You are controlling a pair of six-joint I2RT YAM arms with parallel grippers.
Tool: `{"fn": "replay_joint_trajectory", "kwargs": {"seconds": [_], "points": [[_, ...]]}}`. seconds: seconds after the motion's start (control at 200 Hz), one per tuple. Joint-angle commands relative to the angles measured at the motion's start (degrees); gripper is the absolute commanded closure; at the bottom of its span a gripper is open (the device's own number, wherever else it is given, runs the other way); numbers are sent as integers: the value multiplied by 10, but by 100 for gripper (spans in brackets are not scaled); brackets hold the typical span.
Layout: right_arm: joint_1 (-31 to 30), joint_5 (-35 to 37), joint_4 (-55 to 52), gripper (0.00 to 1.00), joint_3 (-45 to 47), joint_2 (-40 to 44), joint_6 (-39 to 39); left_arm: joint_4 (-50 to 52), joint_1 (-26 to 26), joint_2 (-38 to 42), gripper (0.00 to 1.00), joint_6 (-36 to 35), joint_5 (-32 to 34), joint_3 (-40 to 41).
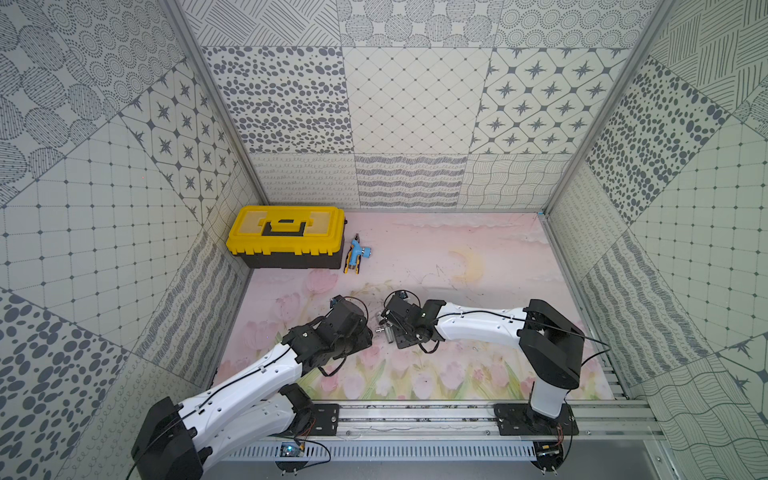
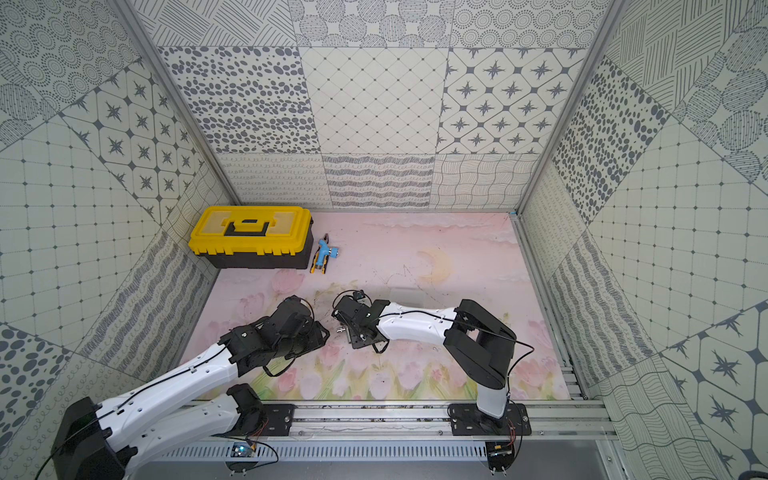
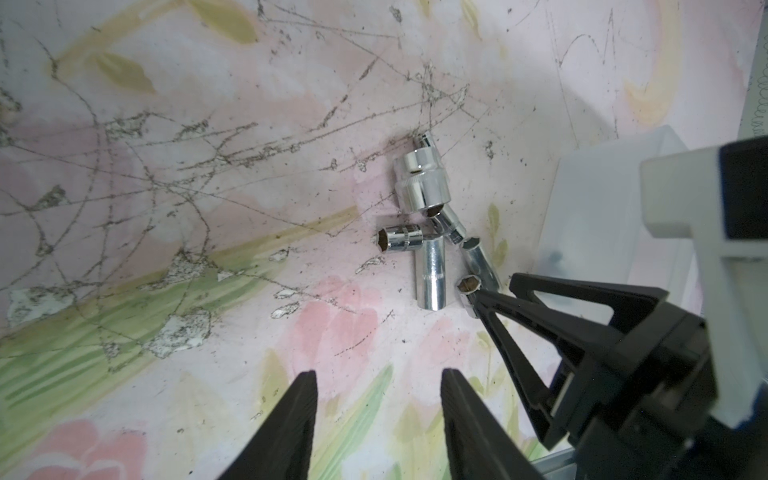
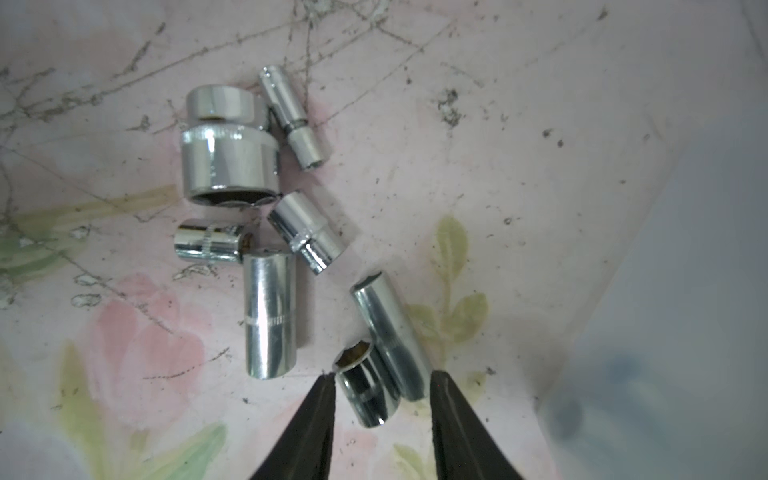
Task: Put the socket on the desktop into the storage box
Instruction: Pick up the socket head at the center of the board.
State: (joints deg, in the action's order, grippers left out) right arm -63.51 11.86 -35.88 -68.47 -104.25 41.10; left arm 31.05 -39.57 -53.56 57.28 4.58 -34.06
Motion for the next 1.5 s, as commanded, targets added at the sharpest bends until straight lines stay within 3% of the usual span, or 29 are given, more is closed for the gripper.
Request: {"fn": "replay_joint_trajectory", "kwargs": {"seconds": [0.0,0.52,1.491], "points": [[-13,9,-1,58,-10,4,-2,-13,2,-4,47,2,-11,1],[-19,3,-1,66,-21,-24,-13,-11,2,1,47,4,-10,5],[-28,7,-4,70,-27,-51,-3,-18,3,-1,47,7,-16,8]]}}
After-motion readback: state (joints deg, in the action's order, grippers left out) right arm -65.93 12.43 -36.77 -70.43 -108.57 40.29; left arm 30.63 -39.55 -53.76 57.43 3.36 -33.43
